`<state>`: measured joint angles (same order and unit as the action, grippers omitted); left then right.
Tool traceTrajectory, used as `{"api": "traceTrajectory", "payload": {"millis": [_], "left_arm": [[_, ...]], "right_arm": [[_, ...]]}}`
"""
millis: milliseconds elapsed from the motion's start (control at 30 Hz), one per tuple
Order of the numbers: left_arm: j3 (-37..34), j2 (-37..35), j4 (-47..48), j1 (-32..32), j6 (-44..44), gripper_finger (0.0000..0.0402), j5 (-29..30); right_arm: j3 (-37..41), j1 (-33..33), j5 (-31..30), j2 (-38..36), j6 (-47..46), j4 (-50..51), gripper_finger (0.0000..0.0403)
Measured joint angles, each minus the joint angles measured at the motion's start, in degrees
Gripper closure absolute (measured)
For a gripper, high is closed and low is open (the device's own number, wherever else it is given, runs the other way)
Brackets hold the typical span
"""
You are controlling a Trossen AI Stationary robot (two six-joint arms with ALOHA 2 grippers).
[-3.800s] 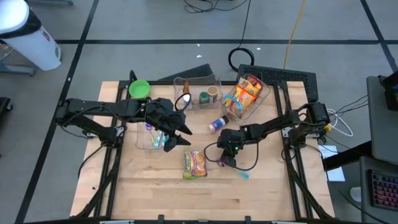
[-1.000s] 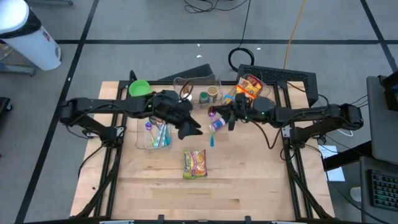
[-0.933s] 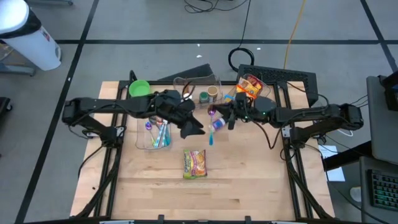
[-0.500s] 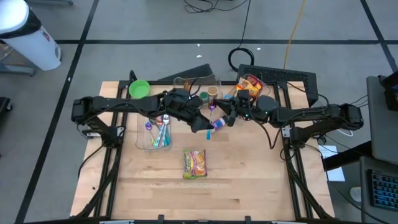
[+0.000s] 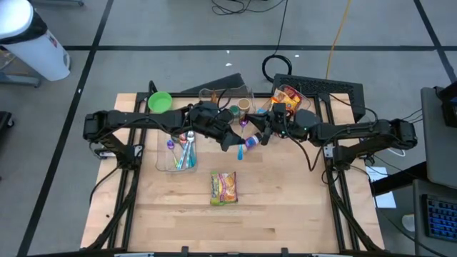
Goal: Pick & Place Food Item
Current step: Put the violet spoon into the left transparent bin
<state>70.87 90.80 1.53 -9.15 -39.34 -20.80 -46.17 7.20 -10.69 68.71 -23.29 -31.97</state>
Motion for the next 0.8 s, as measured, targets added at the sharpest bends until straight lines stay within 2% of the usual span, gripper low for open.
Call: {"api": "traceTrajectory", "payload": {"millis": [67, 233, 333, 433, 600, 800], "left_arm": [[-0.01, 0.0, 0.29, -0.03, 0.28, 0.0388, 0.08], [-0.02, 0.0, 0.22, -0.07, 1.11, 0.0394, 0.02], [-0.02, -0.25, 0.07, -0.2, 1.32, 0.0395, 0.0], [-0.02, -0.65, -0.16, -0.64, 1.73, 0.0396, -0.15], [-0.02, -3.07, 0.95, -2.18, 2.2, 0.0398, -0.4], [0.02, -9.01, 7.26, -4.99, 5.47, 0.0398, -0.31]], "right_arm": [[-0.05, -0.03, 0.25, -0.07, 0.27, -0.37, 0.0403], [-0.07, -0.07, 0.4, -0.09, 0.61, -1.07, 0.04], [-0.07, -0.03, 0.46, -0.07, 0.53, -2.02, 0.0385], [-0.07, 0.53, 0.46, -0.07, 0.42, -3.03, 0.0356], [-0.07, 2.23, 0.42, -1.24, 0.11, -3.43, 0.0284], [0.0, 4.96, -0.07, -4.66, -0.15, -2.89, 0.0211]]}}
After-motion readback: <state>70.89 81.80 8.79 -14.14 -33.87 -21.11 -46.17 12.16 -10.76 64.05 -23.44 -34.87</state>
